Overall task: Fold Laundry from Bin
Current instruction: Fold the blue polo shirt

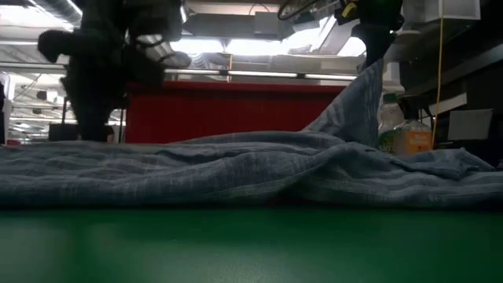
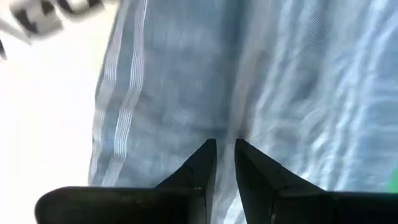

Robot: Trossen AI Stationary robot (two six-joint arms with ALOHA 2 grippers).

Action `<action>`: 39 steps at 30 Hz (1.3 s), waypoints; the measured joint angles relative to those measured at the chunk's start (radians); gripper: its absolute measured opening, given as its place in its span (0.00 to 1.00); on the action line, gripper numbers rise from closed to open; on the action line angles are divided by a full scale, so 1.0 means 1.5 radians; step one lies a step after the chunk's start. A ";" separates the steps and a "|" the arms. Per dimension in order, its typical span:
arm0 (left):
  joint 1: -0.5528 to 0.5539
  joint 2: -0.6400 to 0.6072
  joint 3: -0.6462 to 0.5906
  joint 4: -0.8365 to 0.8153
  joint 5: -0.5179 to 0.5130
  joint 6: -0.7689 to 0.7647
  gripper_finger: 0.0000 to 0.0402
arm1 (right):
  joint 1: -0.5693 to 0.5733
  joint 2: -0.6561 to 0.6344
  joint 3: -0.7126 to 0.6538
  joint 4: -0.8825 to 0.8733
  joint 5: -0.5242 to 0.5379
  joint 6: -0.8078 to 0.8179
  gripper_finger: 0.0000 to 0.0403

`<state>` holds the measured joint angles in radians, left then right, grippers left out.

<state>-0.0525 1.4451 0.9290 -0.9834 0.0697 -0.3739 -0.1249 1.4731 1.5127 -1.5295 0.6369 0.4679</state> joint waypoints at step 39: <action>0.102 -0.001 0.012 -0.030 -0.174 -0.018 0.46 | 0.001 0.001 0.000 -0.006 -0.018 -0.001 0.00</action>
<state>0.1007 1.4441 0.9473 -1.0286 -0.1916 -0.4002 -0.1238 1.4738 1.5127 -1.5385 0.6094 0.4664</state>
